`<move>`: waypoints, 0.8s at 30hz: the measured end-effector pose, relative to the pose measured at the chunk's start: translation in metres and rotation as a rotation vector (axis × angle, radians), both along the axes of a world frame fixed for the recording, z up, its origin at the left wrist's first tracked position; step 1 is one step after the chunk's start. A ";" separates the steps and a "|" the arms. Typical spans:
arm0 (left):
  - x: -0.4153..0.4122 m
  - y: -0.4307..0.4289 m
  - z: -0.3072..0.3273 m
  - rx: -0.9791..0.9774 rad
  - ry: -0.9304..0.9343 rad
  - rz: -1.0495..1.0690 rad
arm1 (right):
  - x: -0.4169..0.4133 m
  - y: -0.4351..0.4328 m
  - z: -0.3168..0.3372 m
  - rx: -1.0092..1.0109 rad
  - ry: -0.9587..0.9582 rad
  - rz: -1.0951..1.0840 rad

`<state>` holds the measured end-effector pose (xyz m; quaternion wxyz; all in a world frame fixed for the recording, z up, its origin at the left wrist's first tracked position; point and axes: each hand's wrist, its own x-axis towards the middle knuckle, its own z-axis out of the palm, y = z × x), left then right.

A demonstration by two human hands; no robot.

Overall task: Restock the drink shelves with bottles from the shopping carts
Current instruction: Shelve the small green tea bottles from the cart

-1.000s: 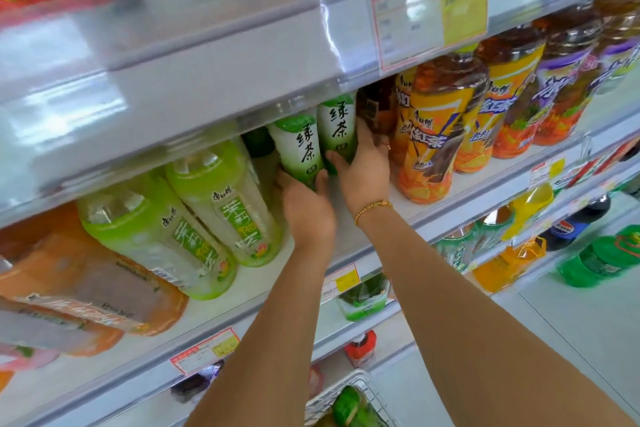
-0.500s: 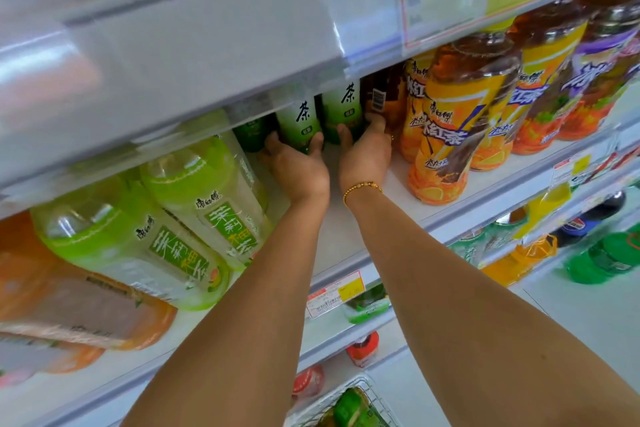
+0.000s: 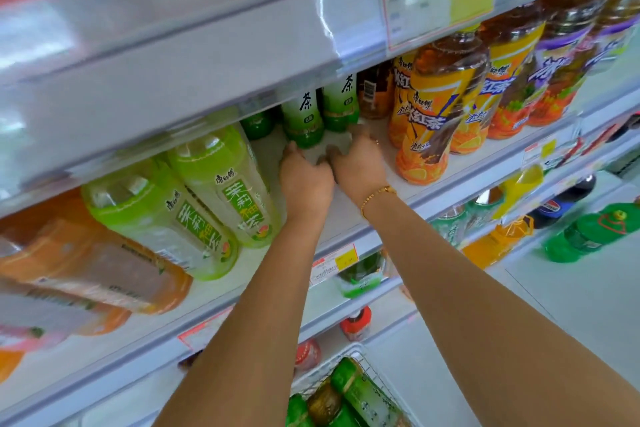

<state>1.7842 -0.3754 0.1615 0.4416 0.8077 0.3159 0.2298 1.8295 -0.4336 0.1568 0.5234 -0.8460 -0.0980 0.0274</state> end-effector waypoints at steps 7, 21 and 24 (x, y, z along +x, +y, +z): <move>-0.161 -0.035 -0.001 -0.177 -0.186 -0.124 | -0.127 -0.088 0.002 -0.044 -0.219 0.148; -0.384 -0.003 -0.266 0.149 1.132 -0.439 | -0.278 -0.124 -0.261 -0.798 0.880 0.677; -0.413 0.000 -0.283 0.214 1.131 -0.552 | -0.316 -0.117 -0.306 -0.849 1.006 0.802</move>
